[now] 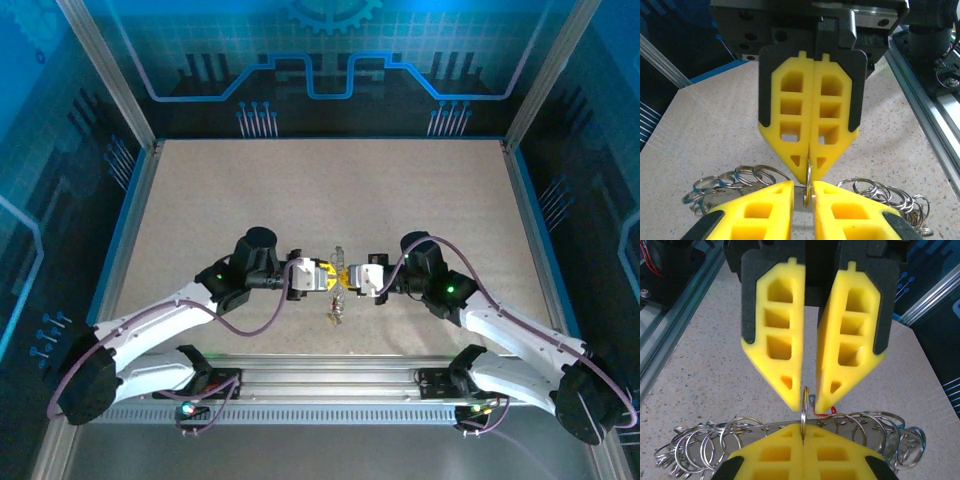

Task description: Put the keys on the keyring

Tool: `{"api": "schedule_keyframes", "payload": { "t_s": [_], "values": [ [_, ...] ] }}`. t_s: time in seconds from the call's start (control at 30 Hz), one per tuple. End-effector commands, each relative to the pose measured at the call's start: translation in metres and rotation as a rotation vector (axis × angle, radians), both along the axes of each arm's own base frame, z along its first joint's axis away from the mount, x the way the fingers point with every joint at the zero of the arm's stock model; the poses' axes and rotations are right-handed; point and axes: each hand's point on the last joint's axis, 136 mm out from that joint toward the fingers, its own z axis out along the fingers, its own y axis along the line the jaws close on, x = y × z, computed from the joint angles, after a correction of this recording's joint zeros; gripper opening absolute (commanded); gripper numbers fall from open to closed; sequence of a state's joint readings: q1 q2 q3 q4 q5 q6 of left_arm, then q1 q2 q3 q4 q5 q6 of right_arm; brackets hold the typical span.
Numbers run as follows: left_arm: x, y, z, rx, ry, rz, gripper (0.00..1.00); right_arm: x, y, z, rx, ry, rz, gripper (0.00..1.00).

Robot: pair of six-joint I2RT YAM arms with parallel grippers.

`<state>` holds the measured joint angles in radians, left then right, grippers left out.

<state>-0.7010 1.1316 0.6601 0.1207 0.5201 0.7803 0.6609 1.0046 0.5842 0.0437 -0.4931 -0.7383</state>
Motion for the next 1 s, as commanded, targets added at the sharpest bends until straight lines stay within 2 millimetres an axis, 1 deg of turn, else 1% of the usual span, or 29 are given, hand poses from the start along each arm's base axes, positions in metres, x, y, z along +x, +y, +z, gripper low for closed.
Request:
{"api": "schedule_keyframes", "payload": {
  "t_s": [0.0, 0.13, 0.2, 0.3, 0.33, 0.4, 0.47, 0.53, 0.67, 0.8, 0.83, 0.9, 0.97],
  "values": [
    [-0.004, -0.004, 0.004, 0.012, -0.028, -0.035, 0.2, 0.0, 0.005, 0.02, 0.036, -0.046, 0.012, 0.0],
    [-0.004, -0.003, 0.001, 0.024, -0.033, -0.031, 0.18, 0.0, 0.005, 0.021, 0.043, -0.045, 0.011, 0.0],
    [-0.005, -0.004, 0.002, 0.026, -0.039, -0.033, 0.13, 0.0, 0.005, 0.021, 0.044, -0.044, 0.012, 0.0],
    [-0.005, -0.005, 0.003, 0.025, -0.044, -0.035, 0.02, 0.0, 0.006, 0.021, 0.044, -0.04, 0.015, 0.0],
    [-0.004, -0.005, 0.003, 0.026, -0.045, -0.03, 0.0, 0.0, 0.005, 0.021, 0.044, -0.04, 0.013, 0.0],
    [-0.004, -0.004, 0.004, 0.024, -0.049, -0.029, 0.0, 0.0, 0.005, 0.022, 0.051, -0.043, 0.01, 0.0],
    [-0.004, -0.004, 0.006, 0.006, -0.059, -0.023, 0.0, -0.002, 0.004, 0.026, 0.078, -0.042, 0.021, 0.12],
    [-0.005, -0.003, 0.009, -0.02, -0.069, -0.017, 0.0, -0.003, 0.003, 0.028, 0.102, -0.038, 0.03, 0.18],
    [-0.003, 0.001, 0.011, -0.048, -0.049, 0.001, 0.0, -0.009, -0.002, 0.027, 0.145, -0.03, 0.077, 0.21],
    [-0.002, 0.004, 0.014, -0.078, -0.042, 0.006, 0.0, -0.011, -0.005, 0.03, 0.195, -0.011, 0.1, 0.24],
    [-0.001, 0.005, 0.014, -0.082, -0.039, 0.008, 0.0, -0.007, -0.005, 0.036, 0.22, -0.03, 0.081, 0.26],
    [0.0, 0.008, 0.012, -0.086, -0.031, 0.017, 0.0, -0.003, -0.007, 0.042, 0.259, -0.047, 0.057, 0.36],
    [0.003, 0.012, 0.011, -0.095, -0.023, 0.036, 0.0, 0.0, -0.01, 0.046, 0.281, -0.048, 0.034, 0.4]
  ]
}}
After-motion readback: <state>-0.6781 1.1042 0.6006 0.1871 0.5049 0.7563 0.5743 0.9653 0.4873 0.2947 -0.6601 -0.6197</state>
